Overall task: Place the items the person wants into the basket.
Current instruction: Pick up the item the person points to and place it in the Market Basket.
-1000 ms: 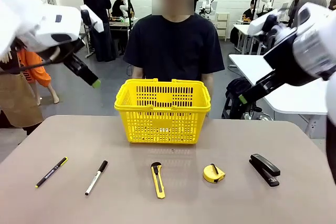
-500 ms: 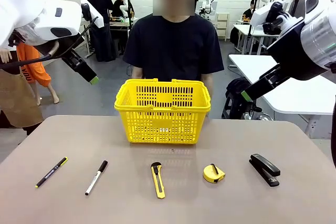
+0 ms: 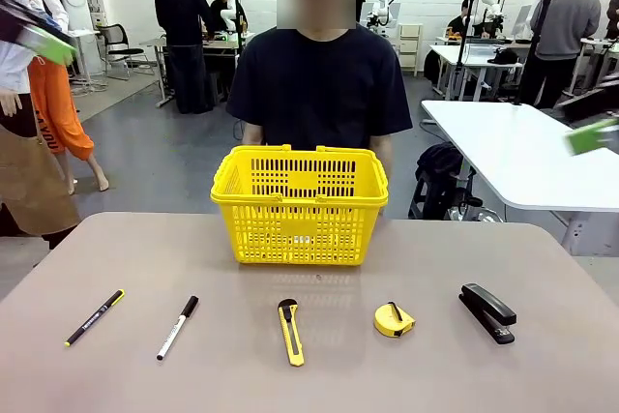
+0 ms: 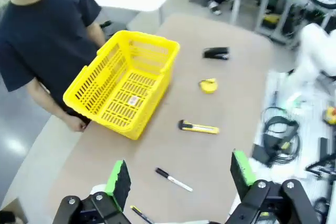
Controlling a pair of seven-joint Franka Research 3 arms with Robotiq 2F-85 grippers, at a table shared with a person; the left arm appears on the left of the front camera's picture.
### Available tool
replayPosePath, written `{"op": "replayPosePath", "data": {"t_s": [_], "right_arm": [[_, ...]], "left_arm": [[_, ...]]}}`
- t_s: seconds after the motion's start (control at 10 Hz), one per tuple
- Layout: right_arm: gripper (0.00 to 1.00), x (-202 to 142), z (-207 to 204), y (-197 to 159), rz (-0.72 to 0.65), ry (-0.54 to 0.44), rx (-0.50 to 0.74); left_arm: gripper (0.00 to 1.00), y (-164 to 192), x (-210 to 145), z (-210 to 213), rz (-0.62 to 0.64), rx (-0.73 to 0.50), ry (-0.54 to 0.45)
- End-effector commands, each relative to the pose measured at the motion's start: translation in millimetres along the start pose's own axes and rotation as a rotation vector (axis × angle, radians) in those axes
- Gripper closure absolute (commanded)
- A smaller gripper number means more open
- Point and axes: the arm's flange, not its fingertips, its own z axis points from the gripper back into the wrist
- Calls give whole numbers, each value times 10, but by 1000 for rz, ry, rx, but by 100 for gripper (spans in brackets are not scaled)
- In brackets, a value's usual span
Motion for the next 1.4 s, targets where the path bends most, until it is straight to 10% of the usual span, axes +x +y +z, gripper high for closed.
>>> {"op": "replayPosePath", "data": {"t_s": [0.0, 0.4, 1.3], "right_arm": [[0, -245, 300, -184, -156, -24, -30], [0, -848, 870, -461, -361, -197, -114], [0, -943, 1057, -469, -391, -187, -148]], "left_arm": [[0, 164, -137, 328, 102, 53, 53], [0, 422, -859, 898, 239, 183, -1], [0, 602, -1202, 1059, 360, 215, 20]]}}
